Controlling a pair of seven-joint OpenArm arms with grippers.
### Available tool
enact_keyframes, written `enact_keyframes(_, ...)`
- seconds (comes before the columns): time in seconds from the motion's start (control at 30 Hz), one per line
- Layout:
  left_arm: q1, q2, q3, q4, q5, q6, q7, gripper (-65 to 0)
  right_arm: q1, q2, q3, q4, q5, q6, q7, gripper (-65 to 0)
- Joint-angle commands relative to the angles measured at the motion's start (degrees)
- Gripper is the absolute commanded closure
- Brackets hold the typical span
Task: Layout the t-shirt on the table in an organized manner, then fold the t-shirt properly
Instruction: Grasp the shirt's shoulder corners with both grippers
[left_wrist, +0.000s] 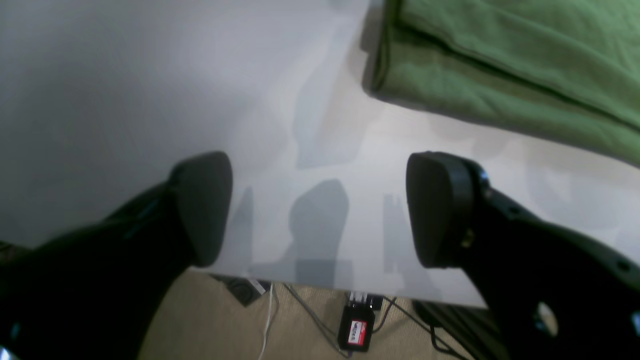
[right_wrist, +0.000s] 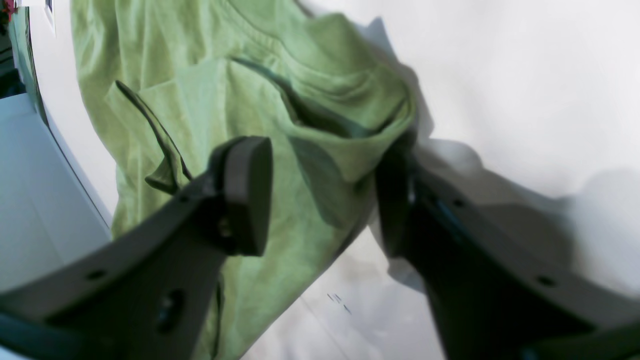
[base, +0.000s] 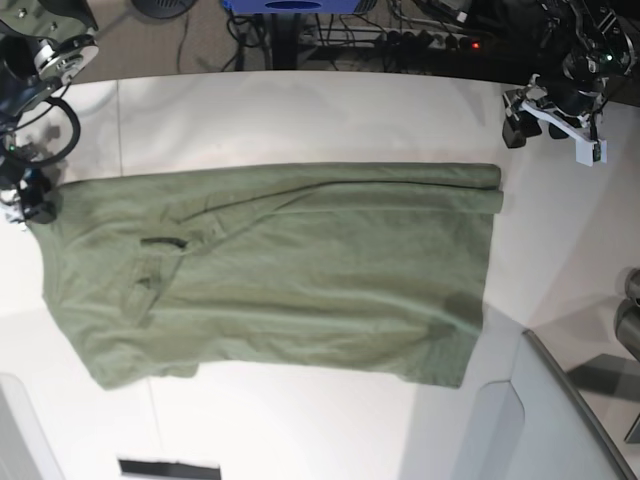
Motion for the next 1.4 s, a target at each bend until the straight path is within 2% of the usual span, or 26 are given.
enact_keyframes(0.0,-0.34,-0.59,-0.15,0.83,-0.75,-0.08,-0.92,-52.3,0.60,0.29,-0.24,0.15,-0.75,-0.35,-1.01,-24.2)
enact_keyframes(0.07,-0.51,-0.59,-0.15,0.83,-0.75,-0.08,-0.92,-52.3,0.69,0.29,-0.24,-1.43,-0.75,-0.44,-1.01,-17.1)
enact_keyframes(0.17,-1.75,-0.15,-0.15,0.56,-0.75,-0.08,-0.92,-52.3,1.30,0.64,-0.24,-5.04,-0.75,-0.53,-1.01,-2.6)
enact_keyframes(0.2,-2.19,0.38,-0.15,-0.05,-0.75,-0.08,-0.92,-52.3,1.30,0.64,-0.24,-5.92,-0.75,-0.53,-1.01,0.0)
enact_keyframes(0.4,-6.32,2.05,-0.06,-6.56,-0.75,-0.08,-0.84,-52.3,1.39,0.64,-0.24,-6.35,-0.75,-0.53,-1.01,-0.5)
enact_keyframes(0.63,-9.92,2.22,-0.06,-13.50,-0.75,-0.08,-0.84,-52.3,1.22,0.73,-0.24,-6.18,-0.75,-0.53,-1.19,-0.5)
enact_keyframes(0.9,-11.68,3.10,-0.15,-15.79,-0.75,-0.08,-1.01,-52.0,1.13,0.73,-0.24,-6.18,-0.75,-0.53,-1.45,-0.5)
enact_keyframes(0.97,-12.03,3.28,-0.24,-16.58,-0.66,0.00,-1.01,-48.2,1.13,0.73,-0.24,-6.18,-0.75,-0.53,-1.45,-0.5)
enact_keyframes(1.07,-12.38,3.28,-0.33,-18.07,-0.66,0.00,-1.10,-36.0,1.13,0.73,-0.24,-6.18,-0.75,-0.53,-1.45,-0.5)
enact_keyframes(1.13,-12.38,3.28,-0.24,-18.25,-0.66,0.00,-1.19,-31.4,1.13,1.43,-0.24,-6.27,-0.75,-0.53,-1.54,-0.5)
enact_keyframes(1.23,-12.47,3.28,-0.24,-18.25,-0.66,0.00,-1.19,-28.5,1.13,1.87,-0.24,-6.44,-0.75,-0.53,-1.54,-0.5)
enact_keyframes(1.37,-13.53,3.37,-0.50,-19.04,-0.66,0.00,-1.19,-28.3,1.13,1.96,-0.24,-6.44,-0.75,-0.53,-1.54,-0.5)
